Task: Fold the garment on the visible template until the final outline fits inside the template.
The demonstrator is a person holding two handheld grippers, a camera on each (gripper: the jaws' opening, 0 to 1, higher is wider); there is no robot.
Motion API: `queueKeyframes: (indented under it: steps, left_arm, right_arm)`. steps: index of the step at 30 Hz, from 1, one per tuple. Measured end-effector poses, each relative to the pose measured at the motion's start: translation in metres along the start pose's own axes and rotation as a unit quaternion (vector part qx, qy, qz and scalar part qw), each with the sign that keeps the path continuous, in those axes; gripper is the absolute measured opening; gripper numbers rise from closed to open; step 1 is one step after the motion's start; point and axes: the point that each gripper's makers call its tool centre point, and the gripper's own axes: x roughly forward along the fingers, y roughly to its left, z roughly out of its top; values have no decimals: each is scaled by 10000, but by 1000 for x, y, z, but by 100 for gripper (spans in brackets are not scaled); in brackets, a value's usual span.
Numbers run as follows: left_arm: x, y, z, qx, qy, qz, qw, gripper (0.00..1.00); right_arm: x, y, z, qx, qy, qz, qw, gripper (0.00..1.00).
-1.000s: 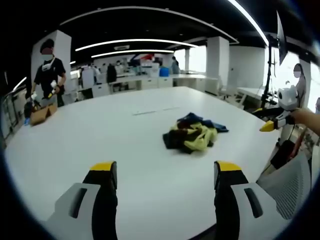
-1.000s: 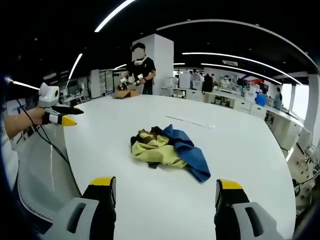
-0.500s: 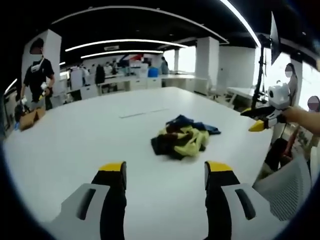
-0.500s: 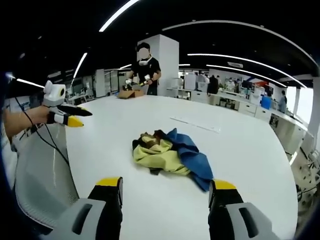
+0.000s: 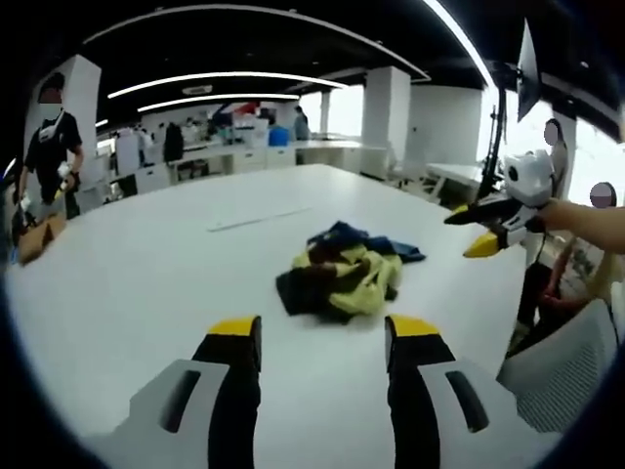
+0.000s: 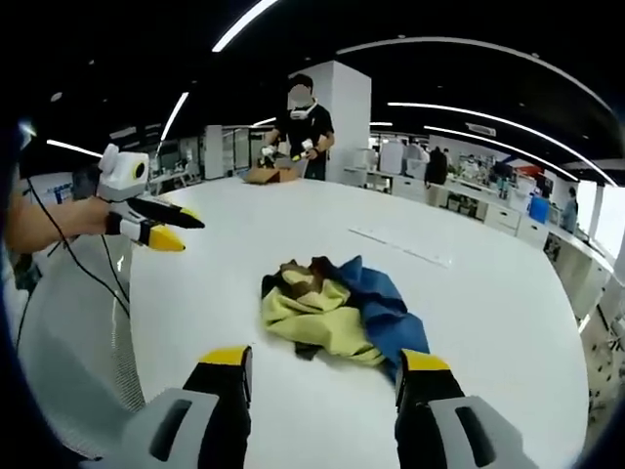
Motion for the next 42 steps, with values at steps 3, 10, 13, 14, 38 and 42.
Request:
queueKeyframes:
  steps: [3, 10, 13, 14, 38, 42]
  left_arm:
    - [7, 1, 2, 17, -18, -25, 10000, 42]
    - [27, 2, 5, 19, 19, -150, 9999, 34]
    - [37, 2, 5, 83, 59, -197, 9998, 33]
    - [42, 0, 4, 86, 78, -246, 9996, 33]
    - [109, -10, -9, 400, 424, -768, 9953, 19]
    - [115, -10, -13, 417, 474, -794, 9948, 16]
  right_arm:
    - [10, -3, 3, -41, 15, 39, 10000, 51]
    - [33, -11, 15, -144, -42, 154, 9998, 45]
    - [42, -14, 17, -186, -22, 203, 9996, 43]
    - [46, -15, 18, -225, -6, 234, 9995, 43]
    - [110, -26, 32, -692, 38, 380, 9969, 16]
    - [118, -26, 29, -686, 115, 361, 9969, 13]
